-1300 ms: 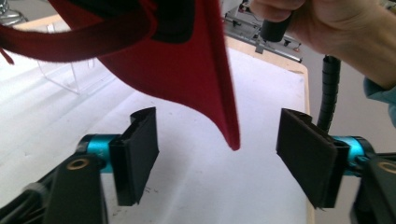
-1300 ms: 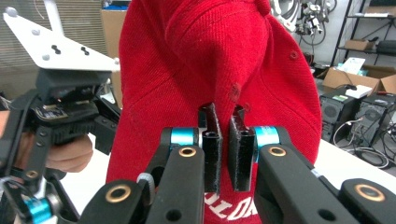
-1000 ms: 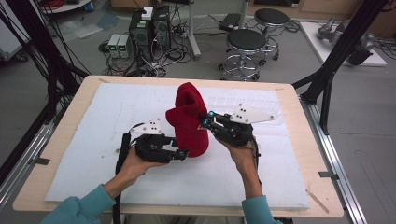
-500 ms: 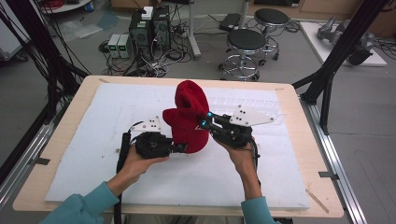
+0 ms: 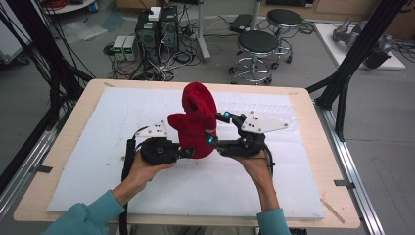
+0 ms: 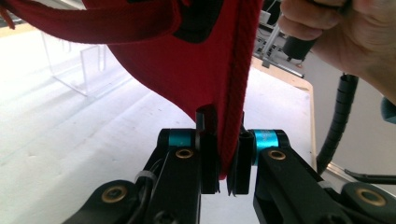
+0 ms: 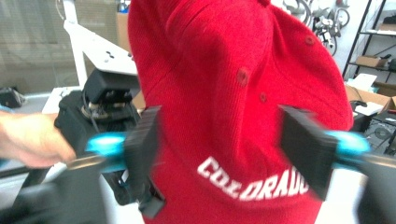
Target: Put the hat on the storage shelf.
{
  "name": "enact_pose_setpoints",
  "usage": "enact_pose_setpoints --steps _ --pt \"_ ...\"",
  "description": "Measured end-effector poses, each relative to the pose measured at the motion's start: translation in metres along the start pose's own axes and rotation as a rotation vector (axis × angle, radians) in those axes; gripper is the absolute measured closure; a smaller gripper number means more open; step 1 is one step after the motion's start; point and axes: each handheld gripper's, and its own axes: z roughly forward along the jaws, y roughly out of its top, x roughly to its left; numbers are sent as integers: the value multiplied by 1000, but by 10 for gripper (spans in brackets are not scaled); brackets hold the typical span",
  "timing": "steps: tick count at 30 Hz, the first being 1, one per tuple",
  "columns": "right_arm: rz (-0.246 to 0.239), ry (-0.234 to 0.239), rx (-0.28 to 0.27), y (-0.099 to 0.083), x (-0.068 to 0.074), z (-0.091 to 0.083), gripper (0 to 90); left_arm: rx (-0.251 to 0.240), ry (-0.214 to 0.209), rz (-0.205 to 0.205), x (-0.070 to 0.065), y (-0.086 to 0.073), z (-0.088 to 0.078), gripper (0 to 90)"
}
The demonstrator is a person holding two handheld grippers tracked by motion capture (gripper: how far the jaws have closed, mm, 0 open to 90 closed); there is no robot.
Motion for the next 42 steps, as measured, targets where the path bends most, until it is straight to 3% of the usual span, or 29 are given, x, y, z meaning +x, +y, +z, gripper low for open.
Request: enact_pose_setpoints --steps 2,4,5,10,19,26,31,35,42 --pt "4 -39 17 -1 0 -3 93 3 12 9 1 1 -1 852" --pt "1 -45 20 -2 0 -5 65 -4 21 10 2 1 -2 853" --pt "5 -62 25 -3 0 -6 4 -11 30 12 3 2 -3 853" --pt "18 -142 92 -10 -4 -24 3 -26 83 38 8 13 -5 852" --pt "35 -216 92 -19 -6 -58 4 -46 147 101 14 40 2 853" --pt "64 -275 82 -37 -5 -85 4 -55 188 126 18 62 18 853" --pt "89 -285 78 -54 -1 -96 4 -58 226 153 19 71 35 853" --pt "111 -302 77 -65 0 -101 4 -52 258 168 22 74 47 853" --pt "139 -328 61 -83 0 -105 4 -58 288 143 29 70 67 853"
